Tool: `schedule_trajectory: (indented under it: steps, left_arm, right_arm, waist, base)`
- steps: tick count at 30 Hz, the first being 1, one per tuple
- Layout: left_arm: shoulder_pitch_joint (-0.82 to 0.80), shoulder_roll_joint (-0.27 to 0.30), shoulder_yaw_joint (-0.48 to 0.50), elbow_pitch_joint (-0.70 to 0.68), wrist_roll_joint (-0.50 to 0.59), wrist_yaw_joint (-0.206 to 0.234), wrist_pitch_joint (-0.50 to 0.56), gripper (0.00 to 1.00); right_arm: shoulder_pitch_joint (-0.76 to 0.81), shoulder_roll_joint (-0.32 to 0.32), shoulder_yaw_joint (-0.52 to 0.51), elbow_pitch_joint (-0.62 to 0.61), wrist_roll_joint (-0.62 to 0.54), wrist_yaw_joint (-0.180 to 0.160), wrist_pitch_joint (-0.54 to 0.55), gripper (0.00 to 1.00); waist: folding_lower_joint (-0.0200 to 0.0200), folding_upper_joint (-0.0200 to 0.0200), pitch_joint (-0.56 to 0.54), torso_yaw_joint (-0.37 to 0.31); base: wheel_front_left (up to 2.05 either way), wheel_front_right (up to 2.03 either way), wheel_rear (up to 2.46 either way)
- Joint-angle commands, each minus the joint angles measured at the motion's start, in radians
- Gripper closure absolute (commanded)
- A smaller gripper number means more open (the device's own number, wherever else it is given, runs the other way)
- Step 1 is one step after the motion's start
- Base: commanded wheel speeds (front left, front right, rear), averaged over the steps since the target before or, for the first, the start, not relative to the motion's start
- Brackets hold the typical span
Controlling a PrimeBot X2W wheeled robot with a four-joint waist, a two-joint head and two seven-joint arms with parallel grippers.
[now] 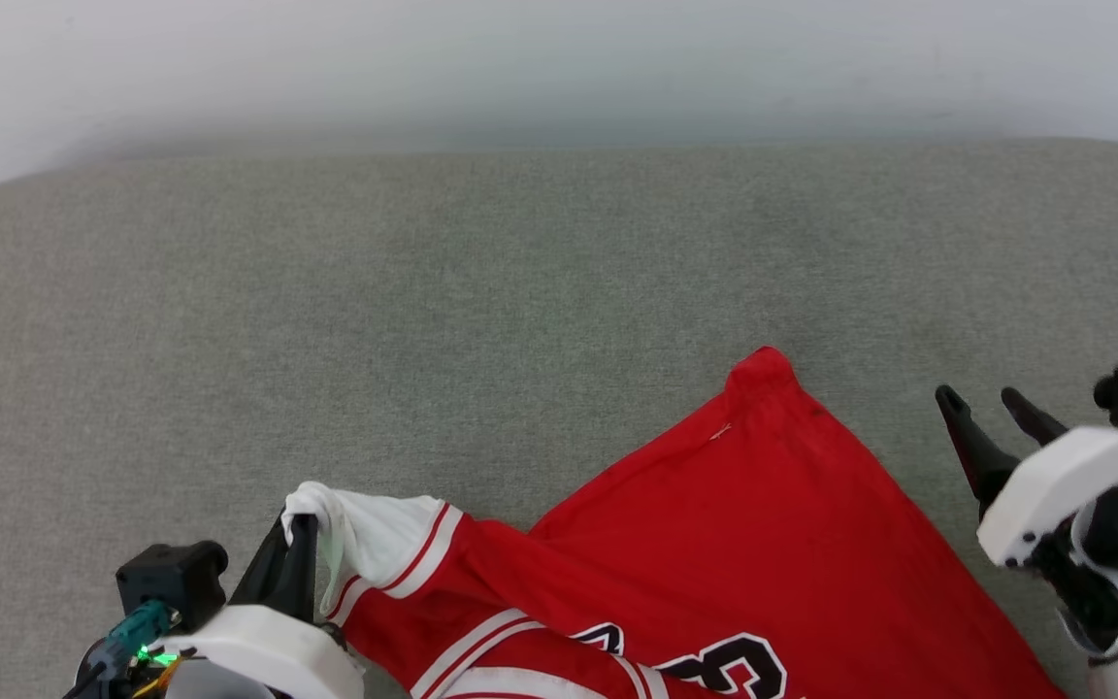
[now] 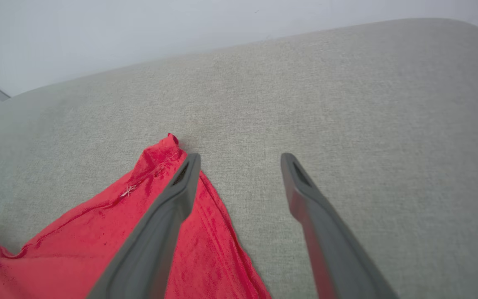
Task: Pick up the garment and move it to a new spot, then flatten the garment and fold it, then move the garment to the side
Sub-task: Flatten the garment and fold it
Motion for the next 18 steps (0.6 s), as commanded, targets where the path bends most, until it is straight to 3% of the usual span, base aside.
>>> schedule_trajectory:
  steps: [1, 4, 10, 18]
  left_arm:
    - [-0.034, -0.004, -0.007, -0.003, 0.009, -0.009, -0.004, 1.00]
    - [-0.078, -0.016, -0.019, -0.001, 0.016, -0.023, -0.009, 1.00]
    - [-0.158, -0.037, -0.042, 0.026, 0.024, -0.050, -0.027, 1.00]
    - [-0.233, -0.064, -0.073, 0.075, 0.035, -0.082, -0.044, 1.00]
  right_arm:
    - [-0.062, -0.029, 0.027, 0.027, 0.012, 0.000, 0.047, 0.00]
    - [-0.166, -0.081, 0.088, 0.084, 0.018, 0.000, 0.192, 0.00]
    - [-0.342, -0.121, 0.178, 0.181, 0.055, 0.000, 0.466, 0.00]
    - [-0.470, -0.112, 0.313, 0.297, 0.081, 0.000, 0.593, 0.00]
  waist:
    - [0.0000, -0.0001, 0.042, 0.037]
    - [0.0000, -0.0001, 0.083, 0.063]
    - [0.0000, -0.0001, 0.155, 0.108]
    - [0.0000, -0.0001, 0.211, 0.142]
  base:
    - [0.00, 0.00, 0.00]
    - [0.00, 0.00, 0.00]
    - [0.00, 0.00, 0.00]
    - [0.00, 0.00, 0.00]
